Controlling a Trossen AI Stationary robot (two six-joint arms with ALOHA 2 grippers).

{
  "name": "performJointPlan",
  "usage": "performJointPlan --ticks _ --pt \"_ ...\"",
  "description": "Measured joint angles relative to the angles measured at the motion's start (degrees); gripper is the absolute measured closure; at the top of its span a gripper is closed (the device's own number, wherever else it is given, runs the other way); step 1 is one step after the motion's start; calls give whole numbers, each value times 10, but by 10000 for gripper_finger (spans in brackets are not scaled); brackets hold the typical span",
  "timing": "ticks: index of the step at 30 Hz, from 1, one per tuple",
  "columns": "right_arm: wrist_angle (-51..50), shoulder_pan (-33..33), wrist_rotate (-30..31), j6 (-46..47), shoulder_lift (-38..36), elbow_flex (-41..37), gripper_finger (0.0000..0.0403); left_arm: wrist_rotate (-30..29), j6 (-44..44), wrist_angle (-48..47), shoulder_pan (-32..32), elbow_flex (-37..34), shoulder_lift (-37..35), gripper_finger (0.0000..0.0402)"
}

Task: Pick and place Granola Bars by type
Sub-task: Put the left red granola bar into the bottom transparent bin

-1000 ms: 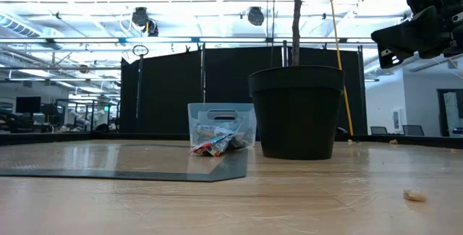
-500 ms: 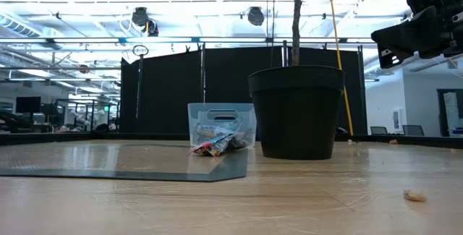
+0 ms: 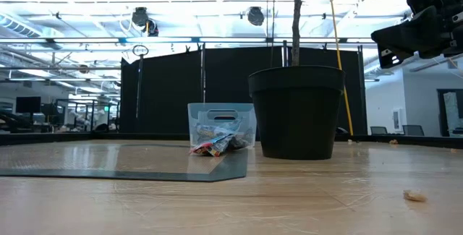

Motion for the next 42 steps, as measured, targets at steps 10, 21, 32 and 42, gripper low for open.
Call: performJointPlan --ticks 10,21,32,42 --pt "0 0 0 0 0 0 403 3 4 -11 -3 0 0 398" --pt "0 0 0 0 0 0 403 23 5 -11 -6 0 0 398" --pt "0 0 0 0 0 0 403 23 10 -11 -7 0 0 397" --pt "0 0 0 0 0 0 403 -37 16 -14 -6 0 0 385"
